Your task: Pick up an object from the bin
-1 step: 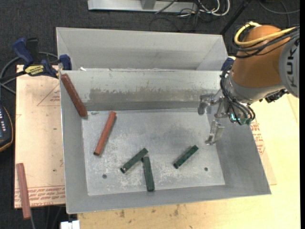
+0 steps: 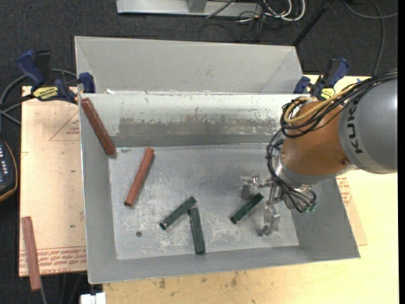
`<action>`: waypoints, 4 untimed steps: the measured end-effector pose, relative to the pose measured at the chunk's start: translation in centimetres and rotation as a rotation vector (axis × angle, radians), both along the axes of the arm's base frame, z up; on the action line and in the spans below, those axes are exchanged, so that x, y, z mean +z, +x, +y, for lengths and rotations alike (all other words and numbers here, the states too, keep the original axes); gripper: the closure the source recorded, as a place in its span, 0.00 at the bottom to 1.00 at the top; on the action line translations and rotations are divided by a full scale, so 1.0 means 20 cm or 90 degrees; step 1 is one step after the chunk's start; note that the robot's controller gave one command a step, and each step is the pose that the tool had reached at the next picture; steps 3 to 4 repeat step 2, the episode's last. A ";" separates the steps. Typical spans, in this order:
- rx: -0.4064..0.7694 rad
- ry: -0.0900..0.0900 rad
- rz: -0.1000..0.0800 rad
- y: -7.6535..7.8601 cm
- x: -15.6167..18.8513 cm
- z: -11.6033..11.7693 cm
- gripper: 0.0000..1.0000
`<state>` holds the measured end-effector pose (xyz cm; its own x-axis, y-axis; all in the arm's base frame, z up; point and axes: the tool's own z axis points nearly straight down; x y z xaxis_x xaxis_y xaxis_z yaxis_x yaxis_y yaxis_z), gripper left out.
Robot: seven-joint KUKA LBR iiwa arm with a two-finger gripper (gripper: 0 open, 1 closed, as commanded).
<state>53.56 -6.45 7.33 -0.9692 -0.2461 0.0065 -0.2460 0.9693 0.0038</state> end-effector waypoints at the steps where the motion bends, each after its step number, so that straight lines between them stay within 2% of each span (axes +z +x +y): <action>1: 0.001 -0.001 -0.005 0.01 0.02 0.00 1.00; 2: -0.014 -0.003 -0.012 0.06 0.68 -0.16 1.00; 4: -0.014 -0.003 -0.012 0.06 0.68 -0.16 1.00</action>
Offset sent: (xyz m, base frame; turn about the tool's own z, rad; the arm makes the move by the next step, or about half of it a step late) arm 0.0000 0.0000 0.0000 0.0000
